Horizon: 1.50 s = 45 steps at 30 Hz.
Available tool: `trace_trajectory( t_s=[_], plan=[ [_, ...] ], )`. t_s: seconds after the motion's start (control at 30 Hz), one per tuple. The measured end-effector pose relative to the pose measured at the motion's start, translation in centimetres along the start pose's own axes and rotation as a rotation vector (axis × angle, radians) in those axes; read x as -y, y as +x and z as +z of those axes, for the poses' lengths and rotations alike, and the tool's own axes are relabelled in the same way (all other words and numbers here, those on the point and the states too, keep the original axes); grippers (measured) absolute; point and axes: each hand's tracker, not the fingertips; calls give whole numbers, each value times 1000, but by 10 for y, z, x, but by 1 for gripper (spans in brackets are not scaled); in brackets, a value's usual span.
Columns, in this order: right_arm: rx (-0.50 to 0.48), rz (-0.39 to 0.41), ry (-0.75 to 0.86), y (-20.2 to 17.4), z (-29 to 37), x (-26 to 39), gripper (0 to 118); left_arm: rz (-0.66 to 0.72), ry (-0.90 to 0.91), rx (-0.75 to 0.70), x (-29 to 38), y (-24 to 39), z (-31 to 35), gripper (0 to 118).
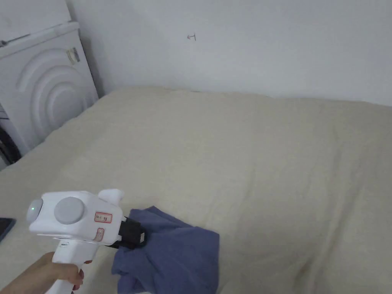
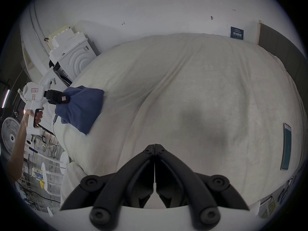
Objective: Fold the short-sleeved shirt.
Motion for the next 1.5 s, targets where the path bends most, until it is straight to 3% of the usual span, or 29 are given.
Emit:
trace_trajectory(
  t_s=[0.13,0.27,0.37,0.57,0.63,0.7,0.73,0.87,0.93,1.0,1.03,1.13,1.3,1.4,1.47,1.5],
  plan=[
    [-7,20,-12,-9,-18,-11,4,46,13,-11,-18,-64,4,26],
    [-40,20,-24,-21,-31,-15,4,22,-27,-199,-31,-107,0,26],
    [-31,64,-44,-31,-36,-15,4,39,-37,-235,-35,-127,-7,26],
    [-34,59,-76,-33,-40,-9,4,119,-66,-296,-38,-152,-20,28],
    [-34,61,-75,-31,-38,-7,4,121,-58,-310,-36,-148,-17,44],
    [-37,46,-69,-26,-37,-8,4,113,-81,-359,-33,-140,-12,93],
    [-40,38,-66,-24,-37,-8,4,120,-83,-368,-31,-140,-10,108],
    [-37,30,-47,-22,-27,-9,4,242,-10,-285,-26,-128,26,107],
    [-41,32,-26,-21,-20,-9,4,243,68,-259,-18,-103,57,92],
    [-47,28,-3,-21,-12,-10,4,215,171,-271,-11,-70,88,37],
    [-46,28,17,-21,-7,-11,4,181,226,-273,-5,-49,103,22],
    [-50,27,85,-23,14,-17,4,61,421,-379,17,26,149,1],
    [-40,65,237,-28,62,-28,4,30,613,-340,46,127,210,0],
    [30,112,316,-32,98,-35,4,-42,695,-451,62,193,234,0],
    [94,184,402,-36,127,-37,4,-51,806,-444,74,225,249,0],
    [91,182,424,-36,140,-38,4,-45,824,-413,79,240,257,0]
  ],
)
